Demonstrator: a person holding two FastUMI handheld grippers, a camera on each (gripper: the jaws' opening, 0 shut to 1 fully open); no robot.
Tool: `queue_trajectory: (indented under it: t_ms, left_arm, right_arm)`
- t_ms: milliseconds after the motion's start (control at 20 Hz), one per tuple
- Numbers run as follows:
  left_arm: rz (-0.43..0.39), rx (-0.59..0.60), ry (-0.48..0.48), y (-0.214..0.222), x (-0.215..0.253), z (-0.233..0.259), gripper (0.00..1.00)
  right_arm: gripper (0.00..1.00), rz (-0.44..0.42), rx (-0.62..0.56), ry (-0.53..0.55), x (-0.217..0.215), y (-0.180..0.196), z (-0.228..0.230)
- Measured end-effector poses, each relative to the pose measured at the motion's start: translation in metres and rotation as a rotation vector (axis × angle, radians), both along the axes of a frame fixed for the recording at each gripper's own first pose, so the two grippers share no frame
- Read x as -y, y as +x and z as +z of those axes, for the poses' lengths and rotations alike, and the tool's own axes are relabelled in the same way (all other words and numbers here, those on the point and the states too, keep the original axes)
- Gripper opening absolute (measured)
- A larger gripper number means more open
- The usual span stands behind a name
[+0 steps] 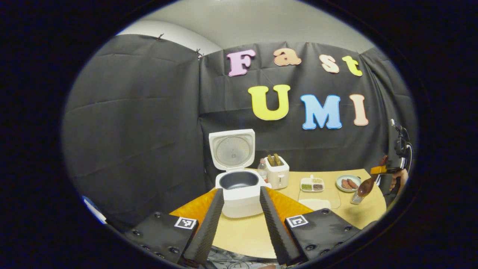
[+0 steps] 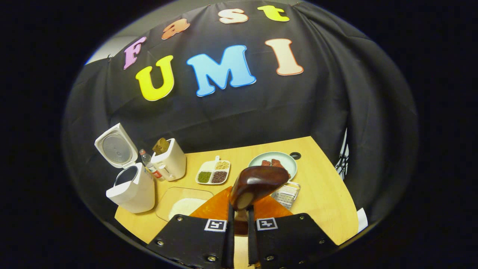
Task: Close the left gripper, press the button to open the rice cooker; take a wooden spoon from the chopstick holder with the right hand, scoop a spoonful of rice and pour it into the rice cooker, then put the wooden spoon back into the chopstick holder.
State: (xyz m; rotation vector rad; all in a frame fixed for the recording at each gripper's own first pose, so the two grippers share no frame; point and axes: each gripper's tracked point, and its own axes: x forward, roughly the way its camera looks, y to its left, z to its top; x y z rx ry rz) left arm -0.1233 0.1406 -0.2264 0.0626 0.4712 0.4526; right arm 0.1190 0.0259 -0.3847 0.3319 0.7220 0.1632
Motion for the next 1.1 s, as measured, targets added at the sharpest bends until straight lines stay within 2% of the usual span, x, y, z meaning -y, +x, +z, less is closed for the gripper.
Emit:
queue_trajectory:
  t_ms: [200, 400, 500, 600, 650, 750, 800, 850, 1000, 1050, 1100]
  left_arm:
    - [0.005, 0.008, -0.018, -0.016, -0.027, 0.0, 0.7]
    - [0.068, 0.005, -0.032, -0.016, -0.048, -0.013, 0.76]
    - [0.104, -0.028, -0.016, -0.014, -0.054, -0.021, 0.73]
    - [0.14, -0.051, 0.002, -0.013, -0.058, -0.021, 0.68]
    - [0.156, -0.063, 0.004, -0.012, -0.058, -0.023, 0.72]
    - [0.183, -0.095, -0.001, -0.006, -0.055, -0.033, 0.72]
    - [0.193, -0.109, 0.0, 0.0, -0.053, -0.037, 0.77]
    - [0.201, -0.113, 0.005, 0.005, -0.051, -0.036, 0.77]
    - [0.196, -0.124, 0.033, 0.014, -0.038, -0.03, 0.68]
    - [0.195, -0.132, 0.05, 0.016, -0.036, -0.03, 0.77]
    - [0.196, -0.139, 0.064, 0.017, -0.035, -0.028, 0.68]
  right_arm:
    - [0.15, 0.105, 0.012, -0.002, -0.073, -0.005, 0.015]
    - [0.15, 0.212, -0.028, -0.002, -0.13, 0.008, -0.004]
    - [0.15, 0.267, -0.047, -0.011, -0.152, 0.019, -0.021]
    - [0.15, 0.31, -0.069, -0.055, -0.161, 0.03, -0.047]
    - [0.15, 0.324, -0.075, -0.075, -0.163, 0.037, -0.058]
    - [0.15, 0.349, -0.092, -0.094, -0.166, 0.046, -0.078]
    - [0.15, 0.363, -0.098, -0.108, -0.166, 0.049, -0.087]
    - [0.15, 0.381, -0.1, -0.132, -0.165, 0.05, -0.097]
    - [0.15, 0.457, -0.095, -0.191, -0.169, 0.047, -0.116]
    - [0.15, 0.482, -0.083, -0.187, -0.176, 0.048, -0.116]
    - [0.15, 0.506, -0.078, -0.19, -0.181, 0.047, -0.116]
